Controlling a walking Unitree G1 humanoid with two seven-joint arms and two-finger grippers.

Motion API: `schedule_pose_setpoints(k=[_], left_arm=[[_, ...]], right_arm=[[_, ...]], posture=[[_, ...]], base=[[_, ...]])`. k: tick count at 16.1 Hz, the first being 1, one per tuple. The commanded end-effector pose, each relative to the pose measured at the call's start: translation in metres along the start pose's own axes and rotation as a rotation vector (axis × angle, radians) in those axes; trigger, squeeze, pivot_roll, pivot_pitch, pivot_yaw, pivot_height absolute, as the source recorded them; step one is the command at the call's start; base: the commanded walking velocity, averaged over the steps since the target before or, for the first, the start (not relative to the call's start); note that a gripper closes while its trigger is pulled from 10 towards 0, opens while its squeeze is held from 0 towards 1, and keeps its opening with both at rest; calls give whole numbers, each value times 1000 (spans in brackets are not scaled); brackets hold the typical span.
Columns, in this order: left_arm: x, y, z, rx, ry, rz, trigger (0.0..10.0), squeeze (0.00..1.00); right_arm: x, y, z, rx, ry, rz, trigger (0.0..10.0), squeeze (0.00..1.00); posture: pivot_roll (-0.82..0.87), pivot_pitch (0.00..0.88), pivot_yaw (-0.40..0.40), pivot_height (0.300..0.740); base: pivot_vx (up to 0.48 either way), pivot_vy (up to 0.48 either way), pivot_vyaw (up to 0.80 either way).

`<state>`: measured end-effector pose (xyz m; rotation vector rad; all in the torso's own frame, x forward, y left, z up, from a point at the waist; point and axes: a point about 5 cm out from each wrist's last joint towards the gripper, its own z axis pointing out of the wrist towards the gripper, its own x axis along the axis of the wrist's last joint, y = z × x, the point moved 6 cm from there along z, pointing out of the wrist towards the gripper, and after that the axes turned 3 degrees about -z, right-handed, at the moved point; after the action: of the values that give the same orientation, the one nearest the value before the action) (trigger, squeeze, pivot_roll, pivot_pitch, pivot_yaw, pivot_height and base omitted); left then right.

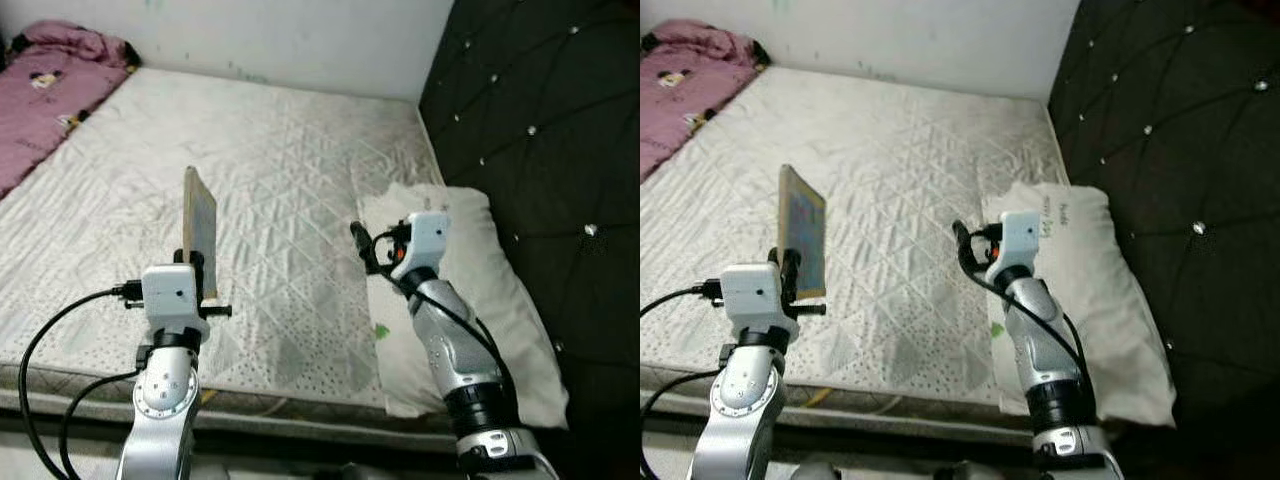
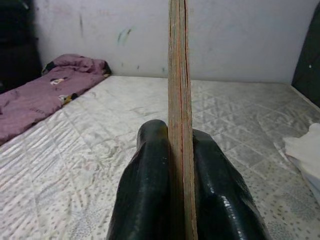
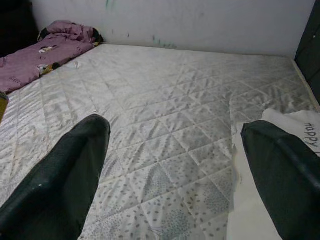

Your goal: Clean up the room

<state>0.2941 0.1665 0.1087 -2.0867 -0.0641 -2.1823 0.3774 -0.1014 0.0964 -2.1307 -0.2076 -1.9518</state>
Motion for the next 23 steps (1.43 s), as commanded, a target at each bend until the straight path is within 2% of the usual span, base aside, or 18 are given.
schedule_pose_setpoints(k=[1,4,5,6,7,8,10,12,16,20,23], left_arm=[[13,-2,3,17,53,-9,10000,0],[13,-6,3,31,59,12,10000,0],[15,-5,3,10,72,-7,10000,0],[20,-5,2,-14,105,45,10000,0],[19,-6,1,-15,104,32,10000,0],[19,-14,2,36,104,79,10000,0],[16,-16,3,67,83,77,10000,0],[14,-13,1,47,62,48,10000,0],[7,-15,-13,61,35,26,10000,0],[8,-14,-13,59,34,26,10000,0],[7,-13,-11,46,24,28,10000,0]], right_arm=[[7,-1,4,7,19,-11,10000,0],[7,-1,4,8,20,-13,10000,0],[7,-1,4,7,20,-13,10000,0],[7,0,4,6,18,-10,10000,0],[6,0,4,5,17,-10,10000,0],[6,0,4,4,17,-9,10000,0],[7,0,4,3,18,-9,10000,0],[7,0,4,2,18,-8,10000,0],[5,0,4,2,9,-11,10000,0],[6,-1,5,7,10,-15,10000,0],[6,-1,5,8,12,-17,10000,0]], posture=[[24,0,-83,740],[25,0,-83,740],[25,0,-83,740],[24,0,-82,740],[24,0,-82,740],[24,0,-82,740],[23,0,-83,740],[25,0,-83,740],[27,0,-83,740],[33,0,-91,740],[30,0,-90,740]], base=[[0,0,0],[0,0,0],[0,0,0],[0,0,0],[0,0,-669],[0,0,-800],[0,0,-634],[0,0,0],[0,0,-328],[0,0,-800],[0,-235,-152]])
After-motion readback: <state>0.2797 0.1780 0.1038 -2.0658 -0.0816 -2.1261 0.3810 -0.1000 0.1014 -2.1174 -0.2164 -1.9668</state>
